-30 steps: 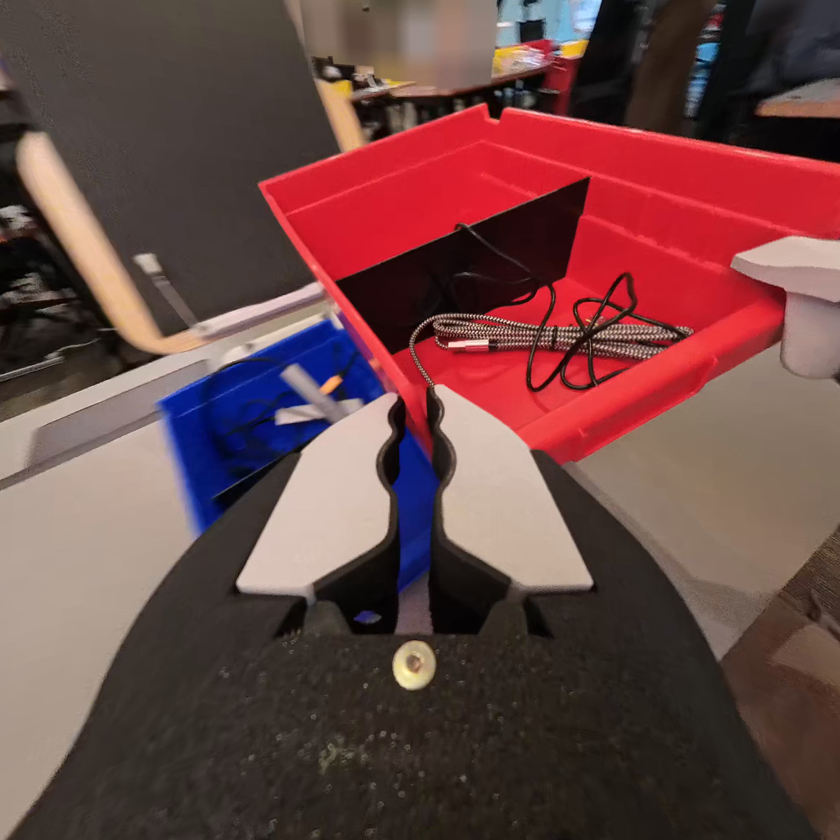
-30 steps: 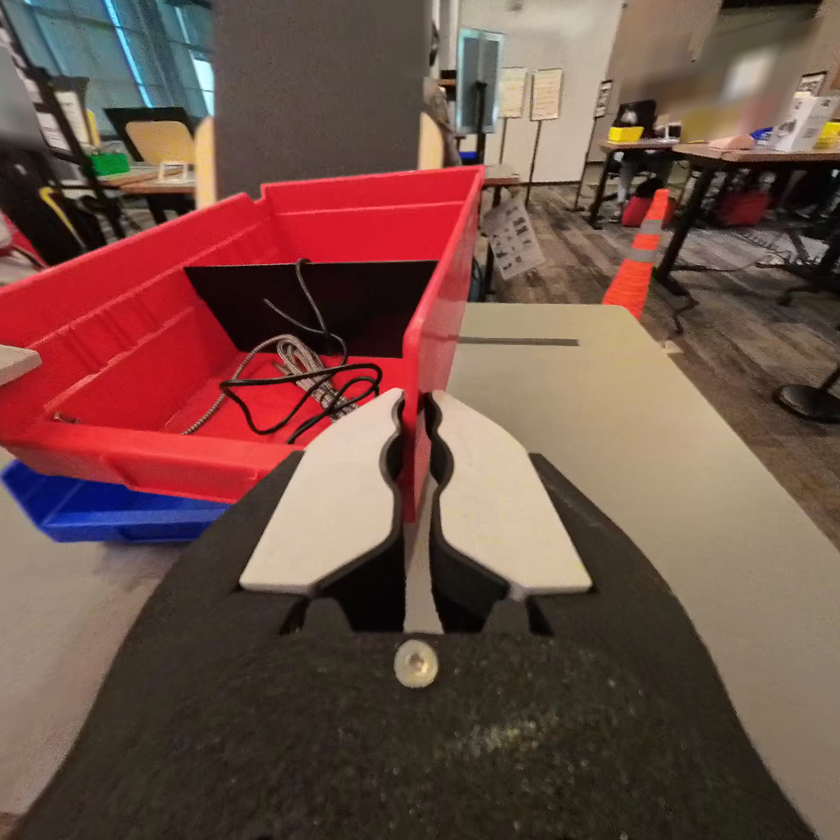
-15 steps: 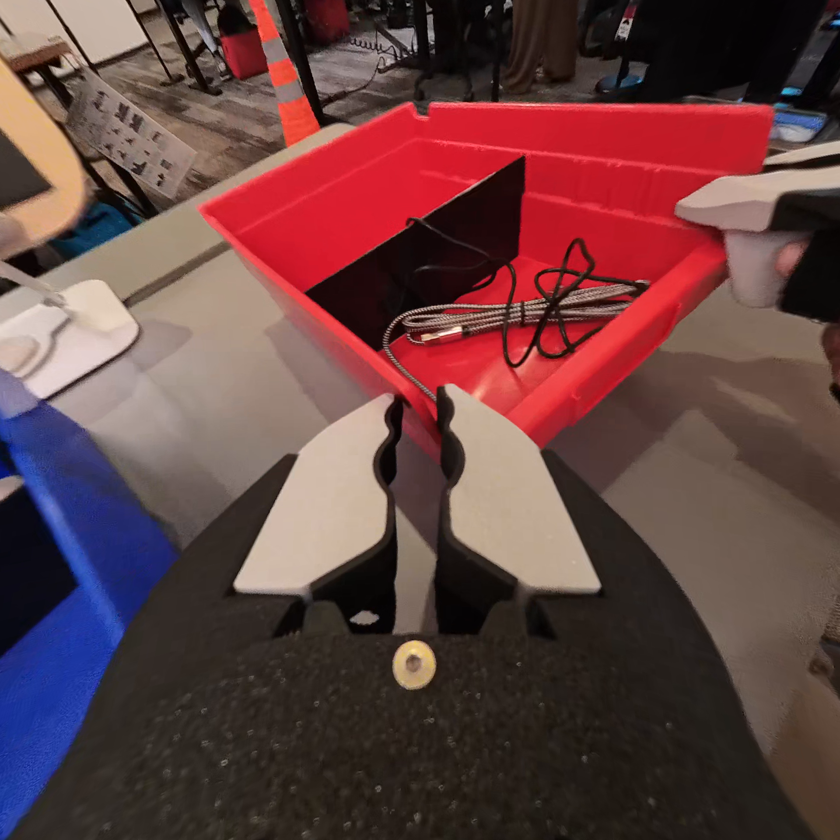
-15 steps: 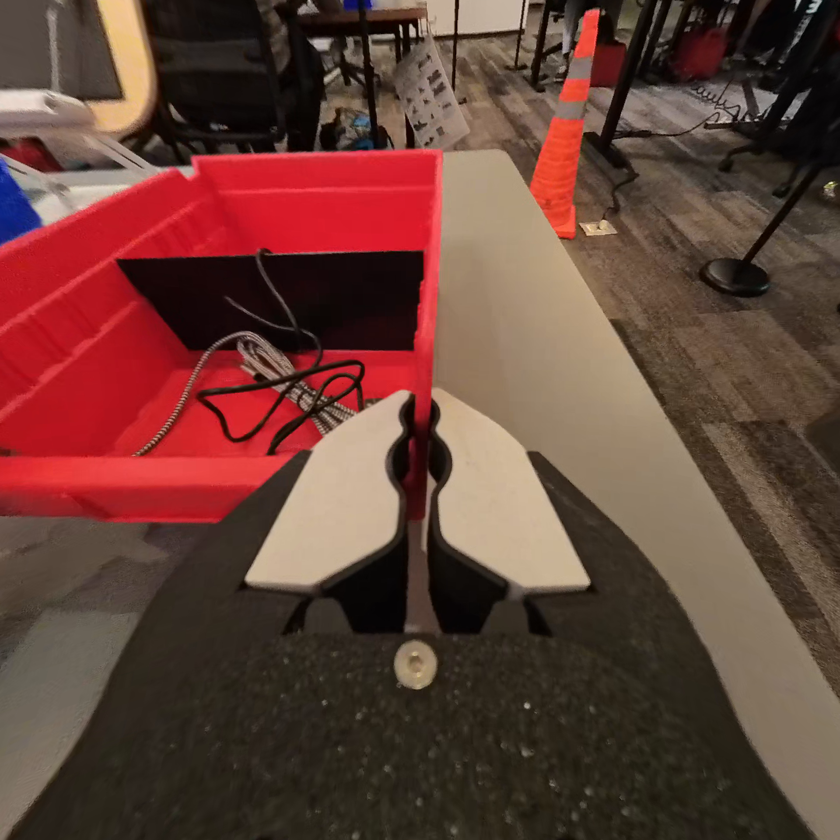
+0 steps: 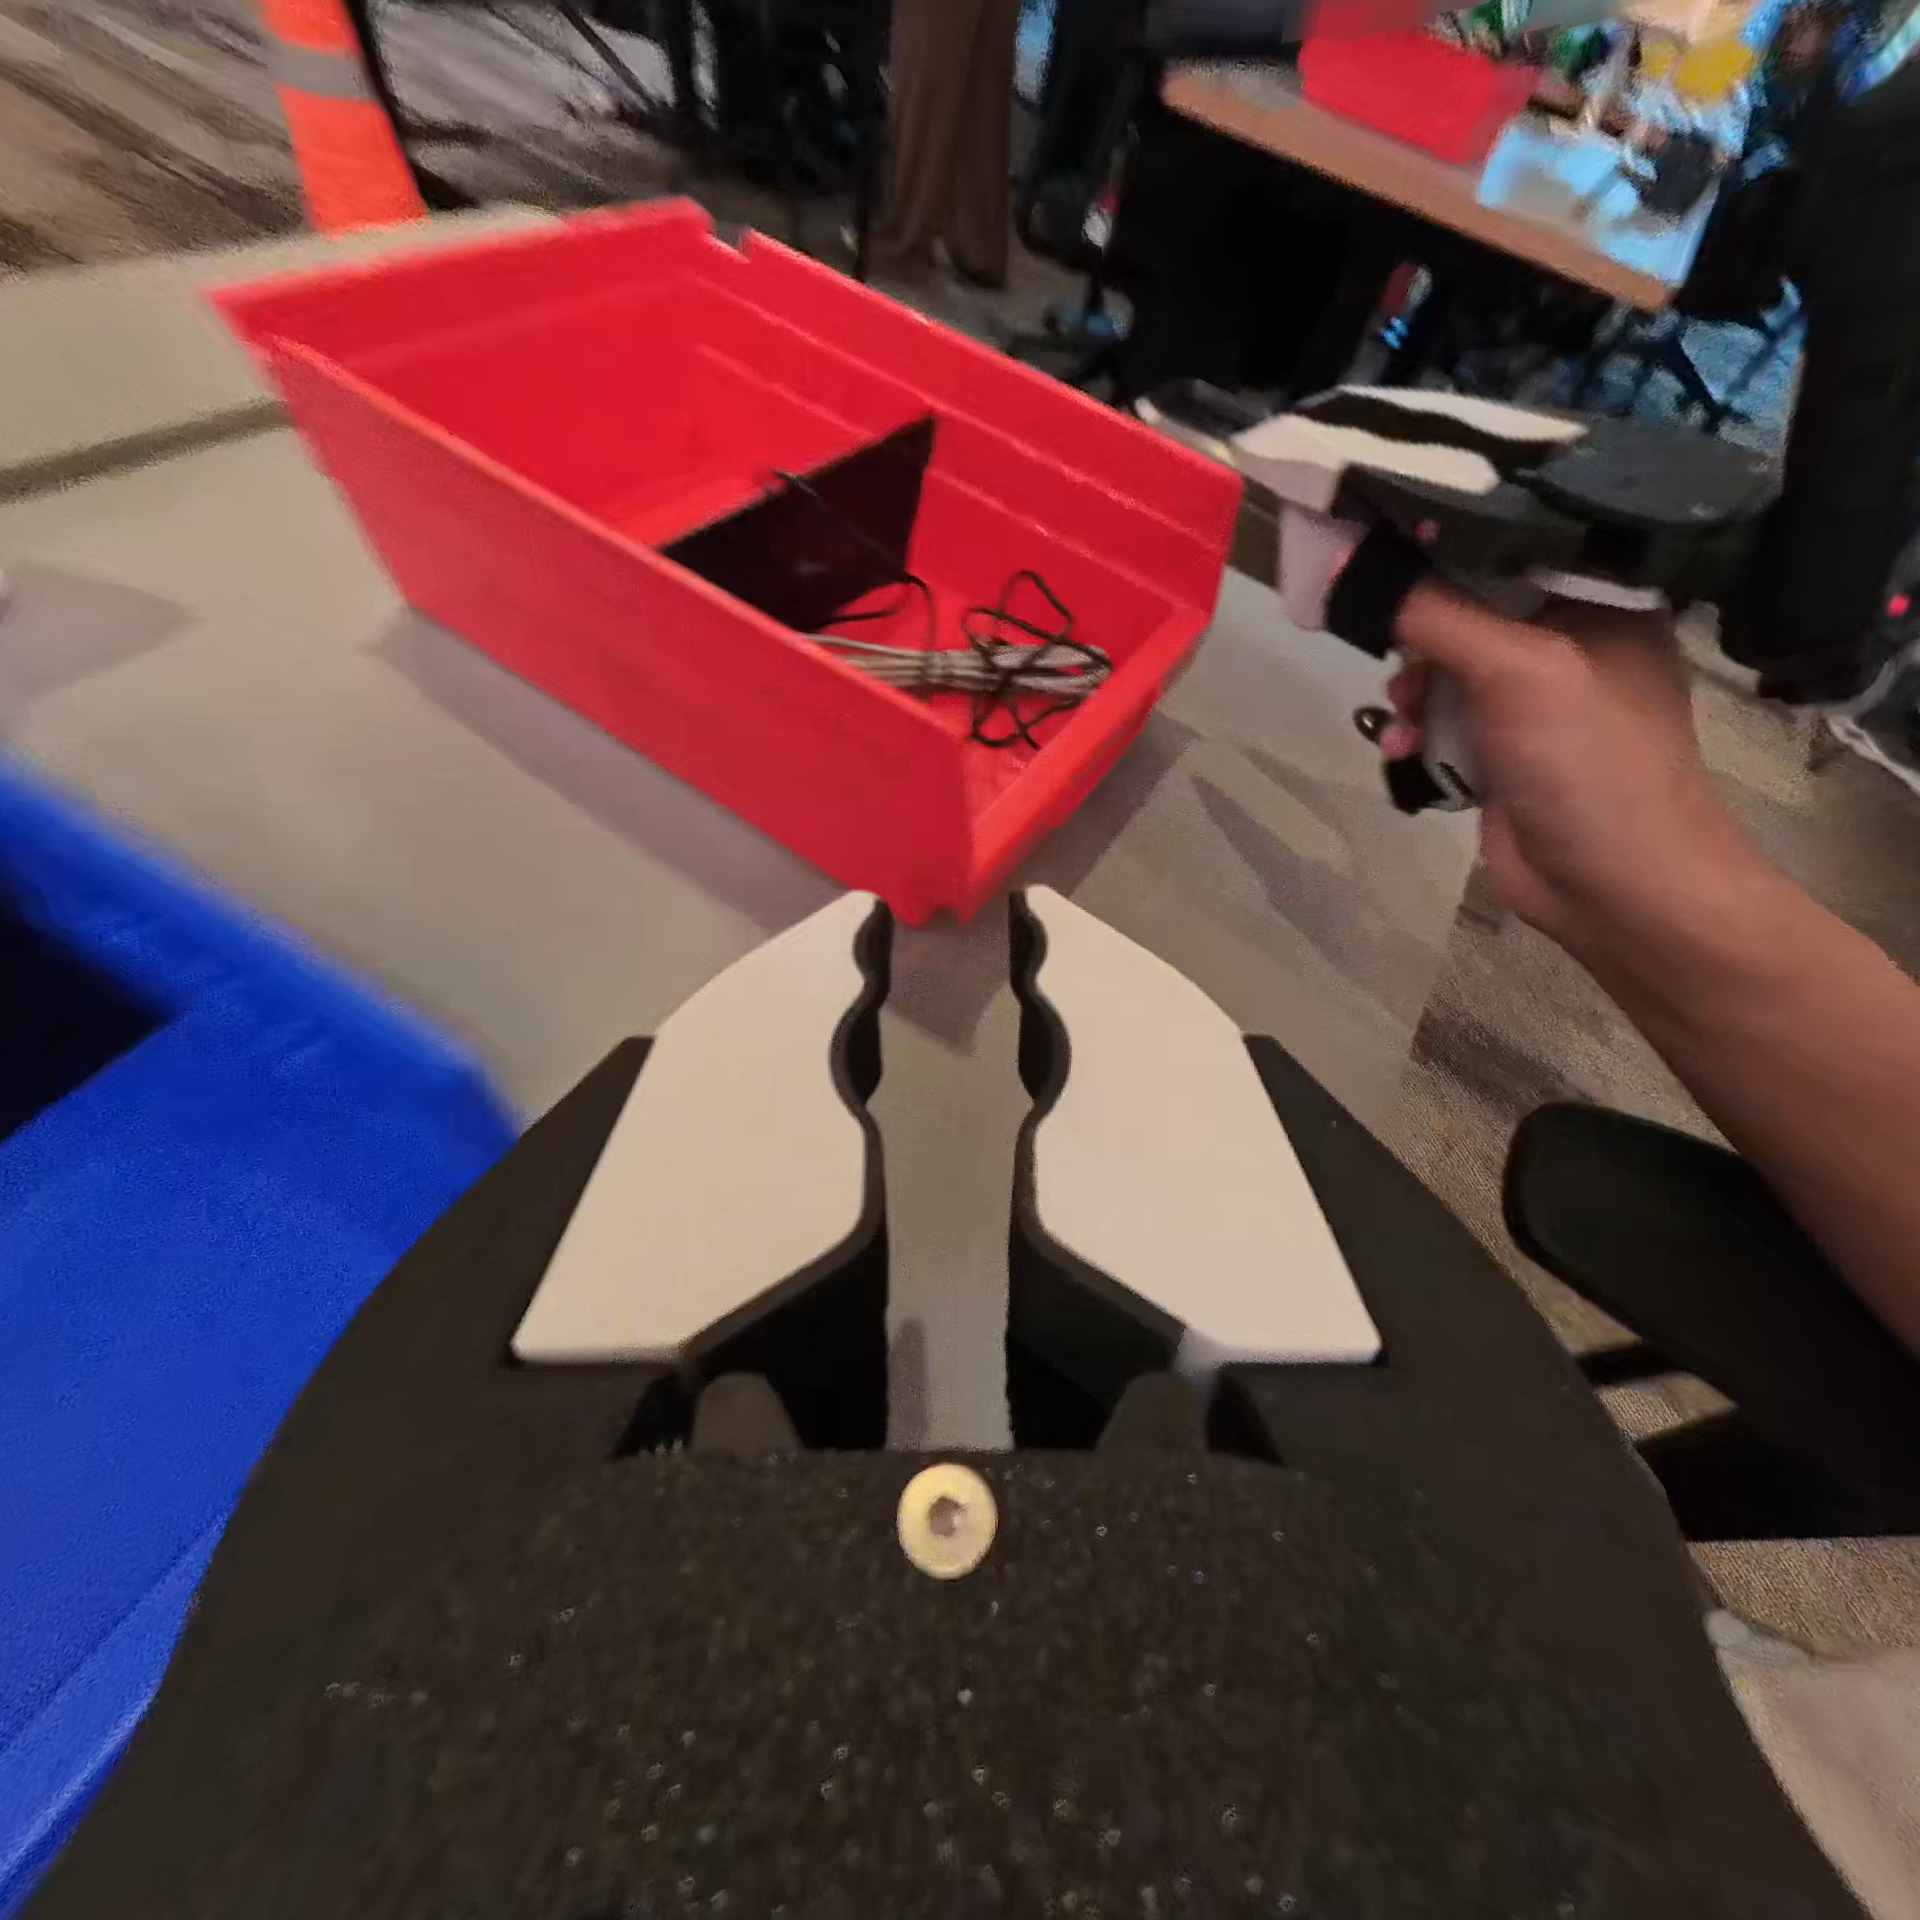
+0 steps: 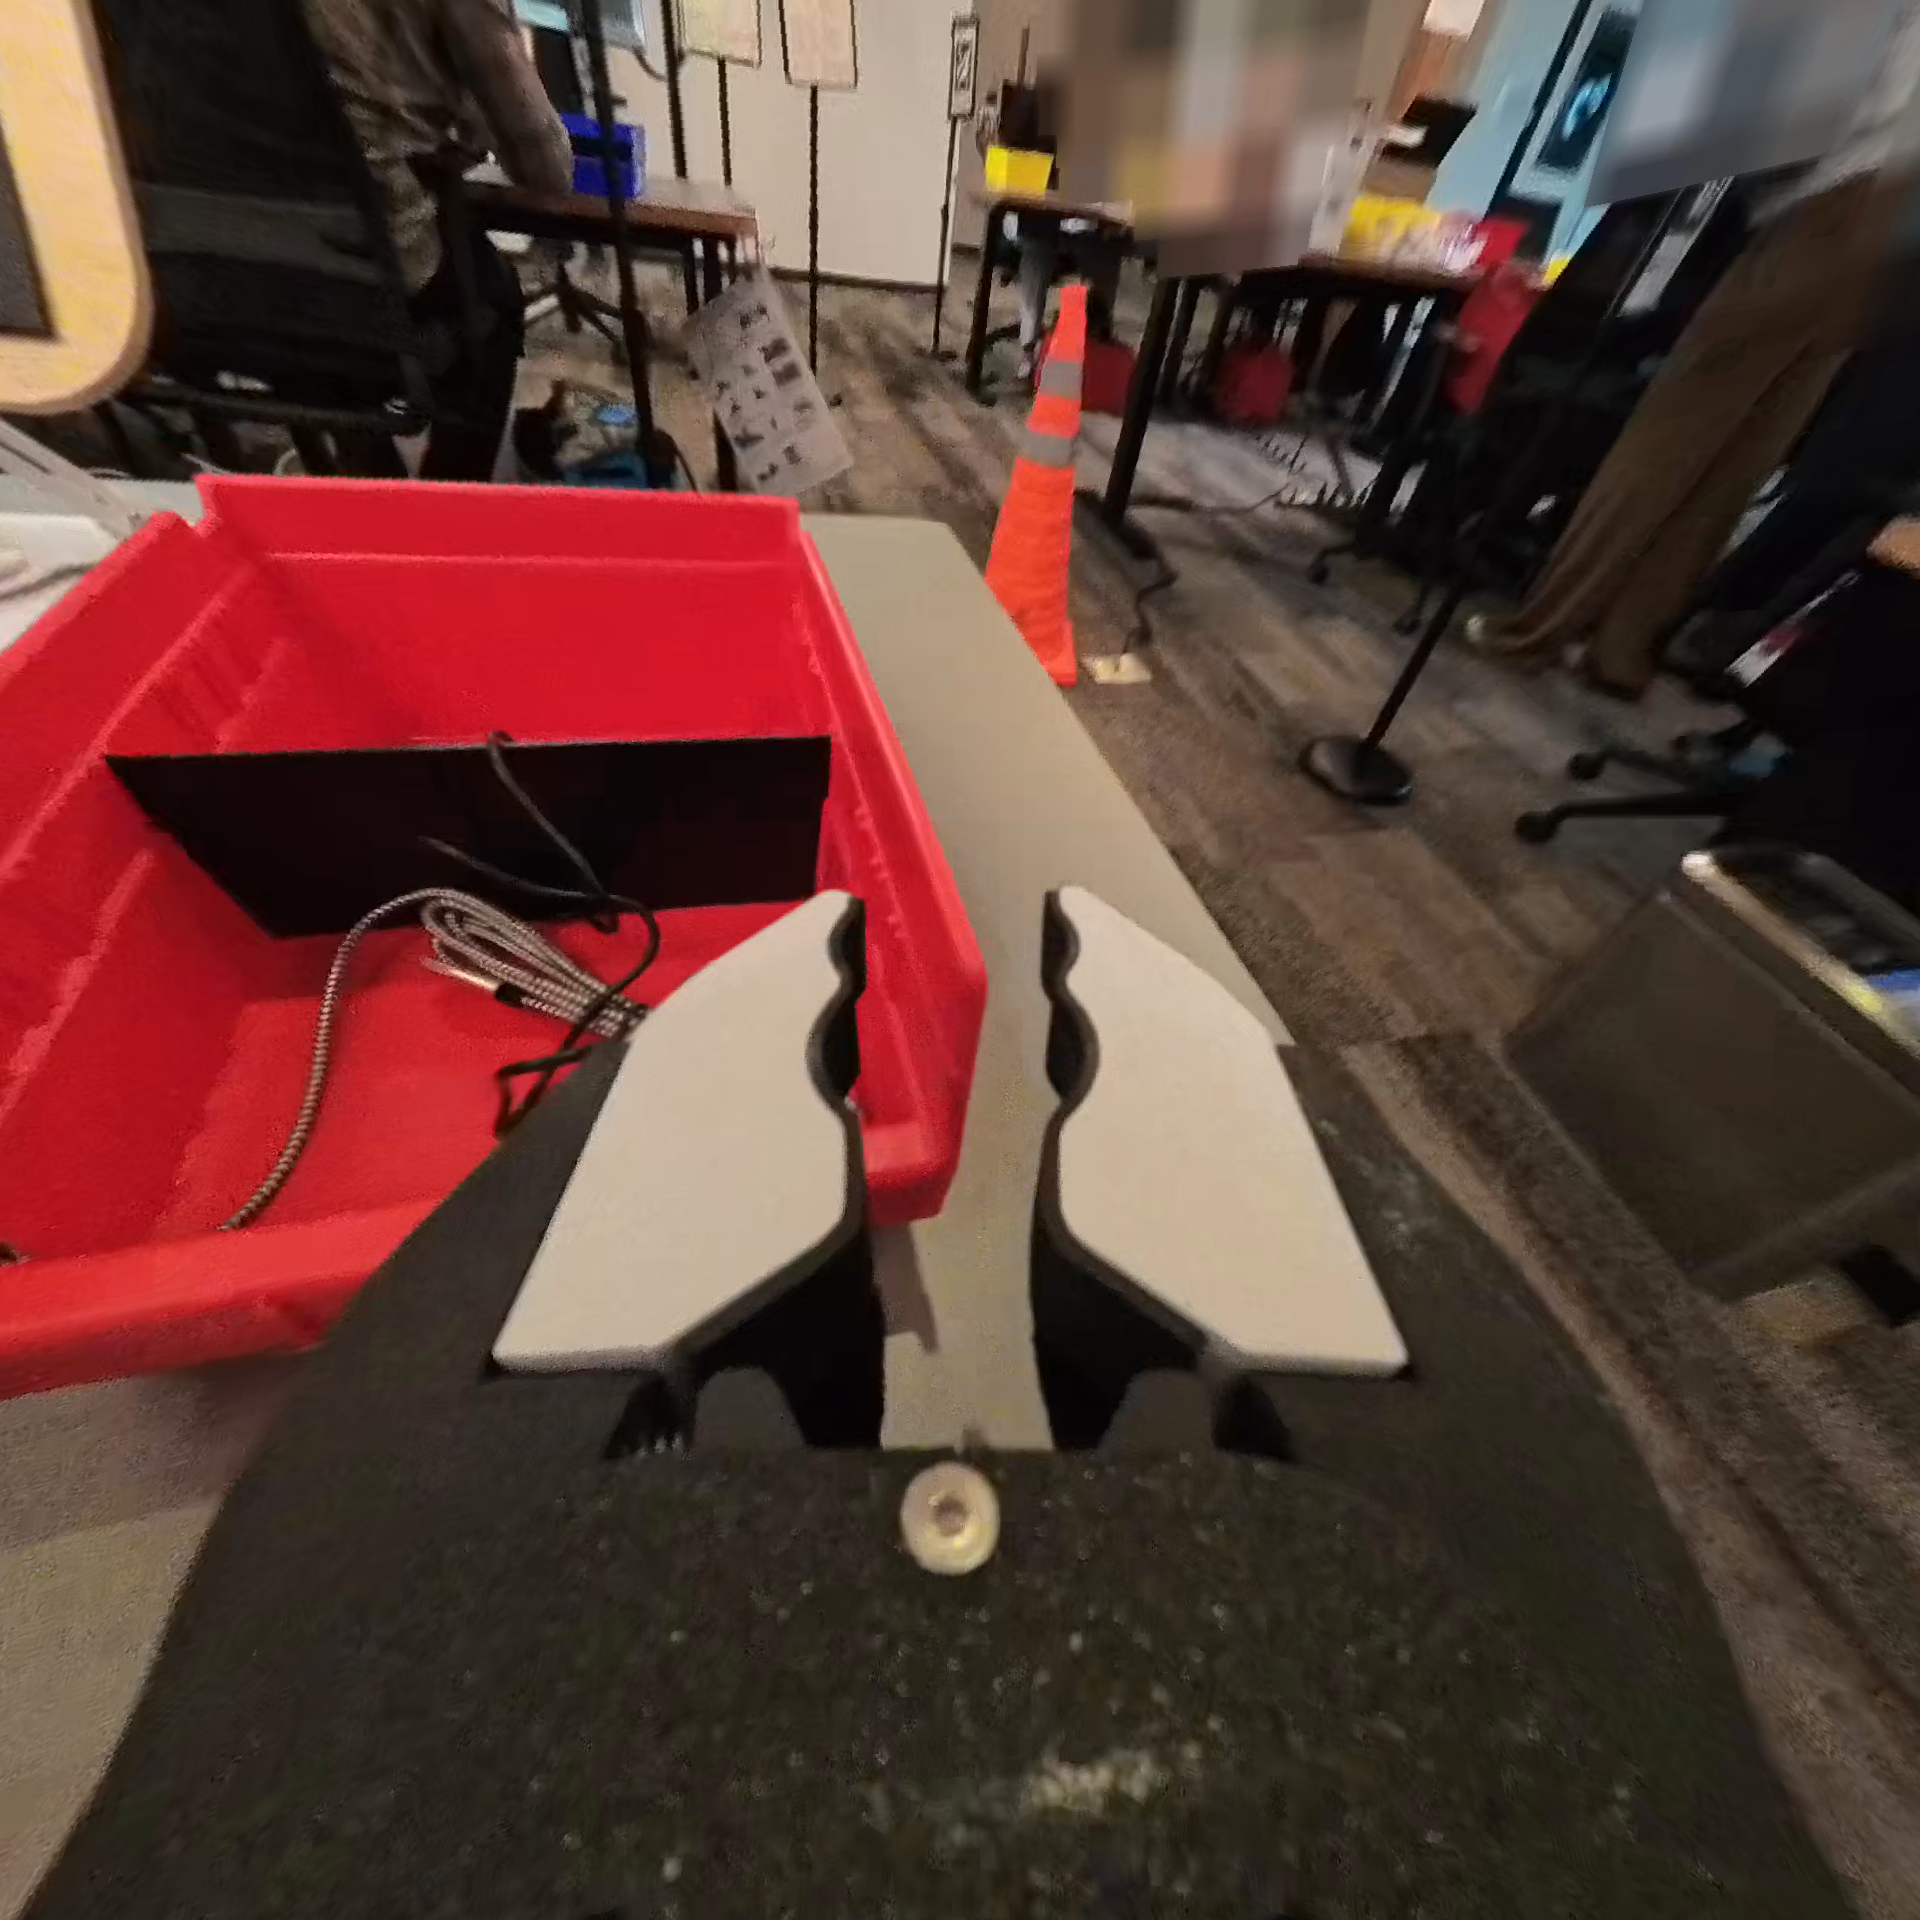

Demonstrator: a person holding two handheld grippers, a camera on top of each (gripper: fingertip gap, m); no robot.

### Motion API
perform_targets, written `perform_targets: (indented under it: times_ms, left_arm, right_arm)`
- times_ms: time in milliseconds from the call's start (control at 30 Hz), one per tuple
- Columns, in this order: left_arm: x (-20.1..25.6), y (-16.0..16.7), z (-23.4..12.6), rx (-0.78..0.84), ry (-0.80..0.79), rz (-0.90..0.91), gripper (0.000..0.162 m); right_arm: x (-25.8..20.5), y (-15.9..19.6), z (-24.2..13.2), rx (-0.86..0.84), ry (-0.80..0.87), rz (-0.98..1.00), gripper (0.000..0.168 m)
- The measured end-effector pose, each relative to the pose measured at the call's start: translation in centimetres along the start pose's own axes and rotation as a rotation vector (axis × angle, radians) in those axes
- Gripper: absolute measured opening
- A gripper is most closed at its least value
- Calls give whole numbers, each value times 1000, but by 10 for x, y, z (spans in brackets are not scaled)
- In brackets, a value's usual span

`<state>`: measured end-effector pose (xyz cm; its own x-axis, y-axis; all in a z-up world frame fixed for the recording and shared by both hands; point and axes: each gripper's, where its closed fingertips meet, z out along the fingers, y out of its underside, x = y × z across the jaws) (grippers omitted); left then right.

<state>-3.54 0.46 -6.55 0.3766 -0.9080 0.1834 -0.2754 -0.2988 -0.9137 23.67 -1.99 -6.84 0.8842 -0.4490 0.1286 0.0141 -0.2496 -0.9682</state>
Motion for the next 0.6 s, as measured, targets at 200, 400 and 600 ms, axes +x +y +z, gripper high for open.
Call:
perform_targets:
  times_ms: [200, 400, 600]
  left_arm:
    - [-136, -4, -152, 134, -581, 47, 26]
    - [-193, 65, -160, -47, -631, -117, 57]
    - [-222, 77, -155, -55, -673, -130, 13]
  right_arm:
    - [-192, -38, -57, 23, -528, -29, 37]
    - [-334, 3, -61, -160, -719, 73, 48]
    - [-352, 19, -30, -225, -529, -38, 5]
